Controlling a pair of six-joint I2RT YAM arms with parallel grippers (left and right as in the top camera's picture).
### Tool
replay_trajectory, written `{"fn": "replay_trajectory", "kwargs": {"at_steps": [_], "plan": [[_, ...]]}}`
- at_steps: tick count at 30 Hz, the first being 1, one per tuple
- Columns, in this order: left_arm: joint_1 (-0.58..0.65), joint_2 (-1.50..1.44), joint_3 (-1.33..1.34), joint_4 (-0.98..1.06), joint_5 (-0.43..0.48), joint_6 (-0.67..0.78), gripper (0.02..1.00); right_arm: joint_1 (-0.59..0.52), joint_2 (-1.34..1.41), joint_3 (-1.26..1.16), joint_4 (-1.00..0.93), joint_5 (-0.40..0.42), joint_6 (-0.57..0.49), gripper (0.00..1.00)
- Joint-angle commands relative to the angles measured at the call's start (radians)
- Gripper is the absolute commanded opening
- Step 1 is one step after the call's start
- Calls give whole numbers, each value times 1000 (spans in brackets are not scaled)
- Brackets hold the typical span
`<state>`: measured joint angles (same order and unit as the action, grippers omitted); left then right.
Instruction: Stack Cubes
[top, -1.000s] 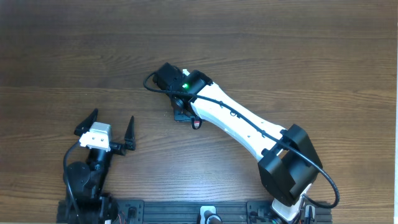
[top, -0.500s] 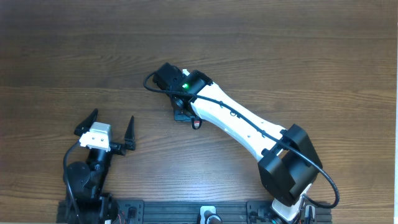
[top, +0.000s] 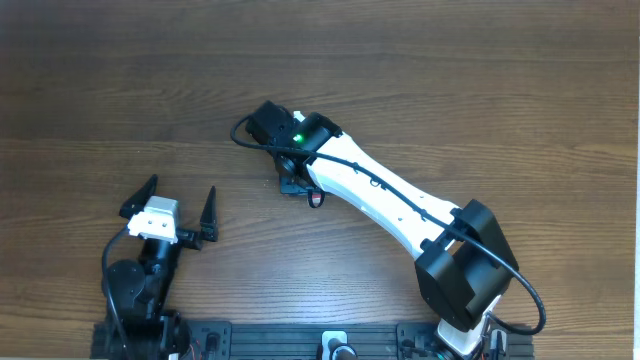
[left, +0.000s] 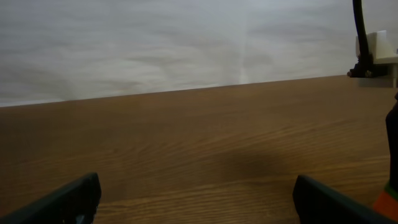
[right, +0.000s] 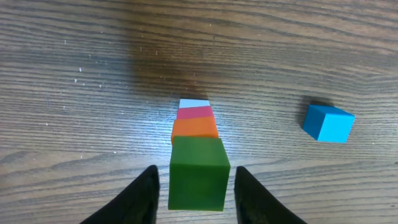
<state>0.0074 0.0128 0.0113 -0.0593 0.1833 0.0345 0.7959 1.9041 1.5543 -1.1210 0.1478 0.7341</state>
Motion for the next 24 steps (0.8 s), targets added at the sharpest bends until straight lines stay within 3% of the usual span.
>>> {"fn": "replay_trajectory", "kwargs": {"at_steps": [1,9,18,24], "plan": [[-4,-6,-6,-1,-6,14,1000,-8,13,7,3,0,1,446],[-4,-6,-6,-1,-6,14,998,-33,8,34,-7,-13,-15,551],[-4,-6,-6,-1,-5,14,996,-36,0,194,-125,-23,-87,849],[-4,-6,-6,-1,-6,14,998,-134,-27,216,-210,-20,-127,862]]}}
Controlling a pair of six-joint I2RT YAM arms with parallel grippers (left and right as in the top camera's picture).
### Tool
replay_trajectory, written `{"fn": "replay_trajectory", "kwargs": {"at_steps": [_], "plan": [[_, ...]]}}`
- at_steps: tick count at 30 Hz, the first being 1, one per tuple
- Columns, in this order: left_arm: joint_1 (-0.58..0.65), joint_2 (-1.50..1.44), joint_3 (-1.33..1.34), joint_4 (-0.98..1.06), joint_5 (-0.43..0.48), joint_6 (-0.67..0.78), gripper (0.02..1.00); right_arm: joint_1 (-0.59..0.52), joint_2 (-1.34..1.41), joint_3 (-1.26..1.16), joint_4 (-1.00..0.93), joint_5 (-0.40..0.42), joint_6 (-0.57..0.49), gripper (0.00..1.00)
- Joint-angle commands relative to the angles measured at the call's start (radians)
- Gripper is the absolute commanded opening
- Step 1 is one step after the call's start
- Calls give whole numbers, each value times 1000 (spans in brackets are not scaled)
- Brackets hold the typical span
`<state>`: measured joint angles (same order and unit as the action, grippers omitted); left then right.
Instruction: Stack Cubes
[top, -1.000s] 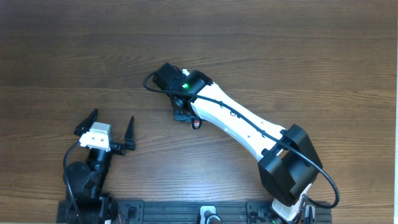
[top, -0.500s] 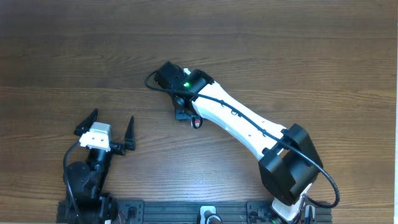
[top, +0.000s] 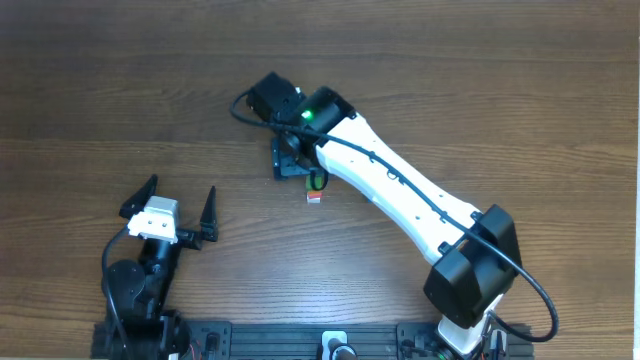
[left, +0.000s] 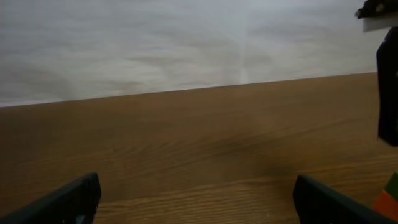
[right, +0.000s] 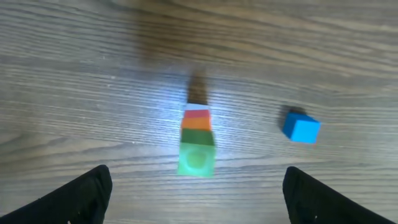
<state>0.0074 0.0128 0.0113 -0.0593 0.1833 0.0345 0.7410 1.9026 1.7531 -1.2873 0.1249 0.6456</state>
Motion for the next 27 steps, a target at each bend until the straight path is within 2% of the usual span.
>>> {"fn": "replay_trajectory", "kwargs": {"at_steps": [1,12,23,27], "plan": [[-4,-6,-6,-1,-6,14,998,-102,-25,17,-68,2,-47,862],[-4,-6,-6,-1,-5,14,1000,-243,-25,-48,-80,-55,-167,844],[-4,-6,-6,-1,-6,14,1000,-298,-29,-377,186,-159,-217,827],[-4,-6,-6,-1,-6,14,1000,-319,-29,-449,251,-162,-217,827]]}}
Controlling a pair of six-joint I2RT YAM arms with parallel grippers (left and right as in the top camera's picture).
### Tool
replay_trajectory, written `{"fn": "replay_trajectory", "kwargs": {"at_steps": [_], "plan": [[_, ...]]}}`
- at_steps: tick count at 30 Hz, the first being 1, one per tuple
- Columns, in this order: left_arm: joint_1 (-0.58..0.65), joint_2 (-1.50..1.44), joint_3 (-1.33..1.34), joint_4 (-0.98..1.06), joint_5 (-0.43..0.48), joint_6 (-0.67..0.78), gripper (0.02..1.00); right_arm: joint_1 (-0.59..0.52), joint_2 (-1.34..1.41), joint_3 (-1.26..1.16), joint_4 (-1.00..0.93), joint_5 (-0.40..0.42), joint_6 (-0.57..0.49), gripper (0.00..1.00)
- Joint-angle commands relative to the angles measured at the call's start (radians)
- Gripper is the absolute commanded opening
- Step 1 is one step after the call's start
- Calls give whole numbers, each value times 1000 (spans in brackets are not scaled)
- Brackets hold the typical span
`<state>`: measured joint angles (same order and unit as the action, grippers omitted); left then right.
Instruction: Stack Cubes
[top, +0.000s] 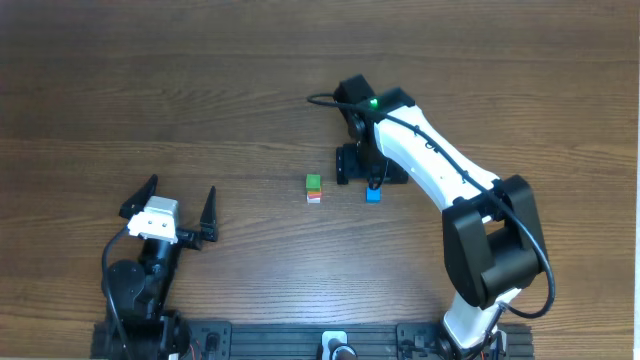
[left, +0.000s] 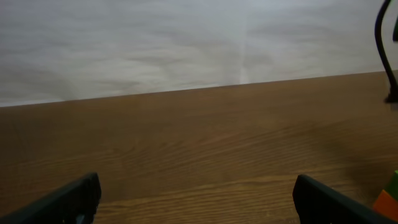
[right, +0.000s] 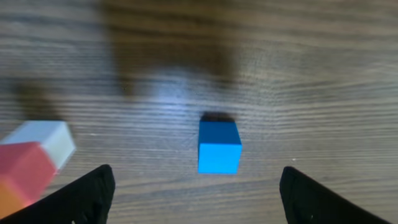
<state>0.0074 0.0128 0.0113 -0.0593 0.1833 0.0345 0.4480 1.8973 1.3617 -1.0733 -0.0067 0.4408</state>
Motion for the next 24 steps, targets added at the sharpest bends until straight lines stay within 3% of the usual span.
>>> {"fn": "replay_trajectory", "kwargs": {"at_steps": [1,14,24], "plan": [[-4,-6,-6,-1,-6,14,1000,-33,-24,-73,53,-30,-13,829],[-4,-6,-6,-1,-5,14,1000,-54,-24,-168,129,-32,10,787],[-4,-6,-6,-1,-6,14,1000,-42,-24,-173,162,-38,30,560]]}}
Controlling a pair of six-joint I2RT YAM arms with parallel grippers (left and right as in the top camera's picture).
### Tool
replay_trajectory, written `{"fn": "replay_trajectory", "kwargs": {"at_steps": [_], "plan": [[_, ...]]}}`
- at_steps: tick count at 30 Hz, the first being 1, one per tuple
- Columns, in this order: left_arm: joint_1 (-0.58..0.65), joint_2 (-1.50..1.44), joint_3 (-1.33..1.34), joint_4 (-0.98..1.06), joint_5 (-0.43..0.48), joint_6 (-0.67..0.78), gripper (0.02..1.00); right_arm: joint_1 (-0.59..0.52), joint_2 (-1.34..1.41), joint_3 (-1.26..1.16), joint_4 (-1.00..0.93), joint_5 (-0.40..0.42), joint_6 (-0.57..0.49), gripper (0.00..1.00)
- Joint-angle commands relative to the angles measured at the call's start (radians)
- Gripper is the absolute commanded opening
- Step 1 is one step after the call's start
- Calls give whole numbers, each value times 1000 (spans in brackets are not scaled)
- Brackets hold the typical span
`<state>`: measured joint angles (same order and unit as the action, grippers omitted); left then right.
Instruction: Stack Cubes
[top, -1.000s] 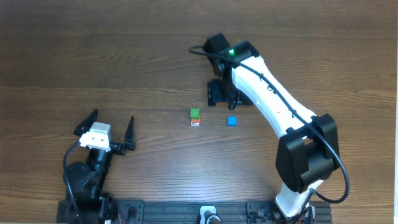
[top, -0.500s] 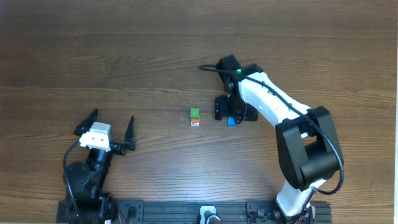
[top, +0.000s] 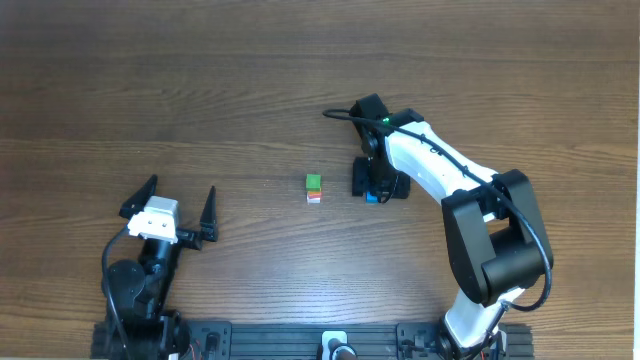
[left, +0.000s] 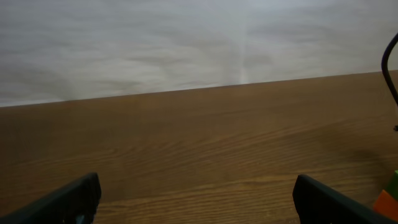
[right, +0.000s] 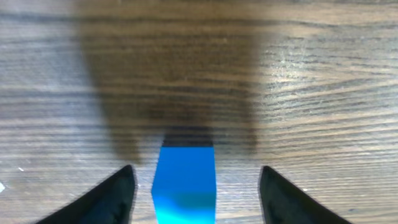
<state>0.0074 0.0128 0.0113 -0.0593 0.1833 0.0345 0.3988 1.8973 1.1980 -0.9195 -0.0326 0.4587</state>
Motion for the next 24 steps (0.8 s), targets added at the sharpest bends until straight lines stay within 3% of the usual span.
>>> {"fn": "replay_trajectory", "kwargs": {"at_steps": [1,10,24], "plan": [[-4,-6,-6,-1,-6,14,1000,8,-24,-10,11,-11,12,544],[-4,-6,-6,-1,-5,14,1000,20,-24,-10,13,-11,12,391],[-4,-6,-6,-1,-6,14,1000,27,-24,-10,28,-12,12,261]]}}
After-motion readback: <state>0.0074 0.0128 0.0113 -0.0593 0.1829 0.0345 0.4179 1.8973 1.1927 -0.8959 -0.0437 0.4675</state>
